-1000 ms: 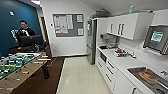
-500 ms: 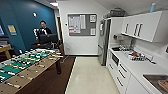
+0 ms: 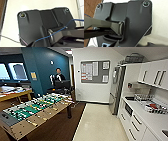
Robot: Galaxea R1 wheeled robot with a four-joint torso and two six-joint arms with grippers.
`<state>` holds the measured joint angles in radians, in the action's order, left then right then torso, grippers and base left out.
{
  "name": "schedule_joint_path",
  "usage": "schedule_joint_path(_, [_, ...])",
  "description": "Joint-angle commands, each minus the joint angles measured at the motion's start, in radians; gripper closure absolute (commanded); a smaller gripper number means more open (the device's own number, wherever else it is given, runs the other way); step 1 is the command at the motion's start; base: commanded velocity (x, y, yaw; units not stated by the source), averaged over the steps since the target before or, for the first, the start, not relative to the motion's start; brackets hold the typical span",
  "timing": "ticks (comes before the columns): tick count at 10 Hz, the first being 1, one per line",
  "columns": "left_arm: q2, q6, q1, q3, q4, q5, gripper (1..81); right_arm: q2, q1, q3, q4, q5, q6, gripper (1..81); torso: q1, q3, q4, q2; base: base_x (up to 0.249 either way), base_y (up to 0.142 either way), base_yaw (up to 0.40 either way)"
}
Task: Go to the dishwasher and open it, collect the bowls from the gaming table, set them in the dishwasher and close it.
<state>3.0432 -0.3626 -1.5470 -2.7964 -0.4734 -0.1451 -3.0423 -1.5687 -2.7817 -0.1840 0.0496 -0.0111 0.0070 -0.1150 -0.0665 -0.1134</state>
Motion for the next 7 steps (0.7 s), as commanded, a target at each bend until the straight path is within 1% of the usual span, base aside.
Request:
schedule_joint_path(1, [0.002, 0.010, 0.044, -0.002, -0.010, 0.047, 1.0, -0.008, 0.046, -0.001, -0.011, -0.054, 0.005, 1.0, 0.000, 0.000, 0.000, 0.000, 0.000, 0.000, 0.350])
schedule_joint_path(3, [0.002, 0.019, 0.044, -0.002, -0.010, 0.048, 1.0, -0.006, 0.046, -0.002, -0.009, -0.054, 0.005, 1.0, 0.000, 0.000, 0.000, 0.000, 0.000, 0.000, 0.350])
schedule_joint_path(7, [0.010, 0.019, 0.044, -0.002, -0.010, 0.048, 1.0, -0.003, 0.051, -0.002, -0.011, -0.054, 0.005, 1.0, 0.000, 0.000, 0.000, 0.000, 0.000, 0.000, 0.350])
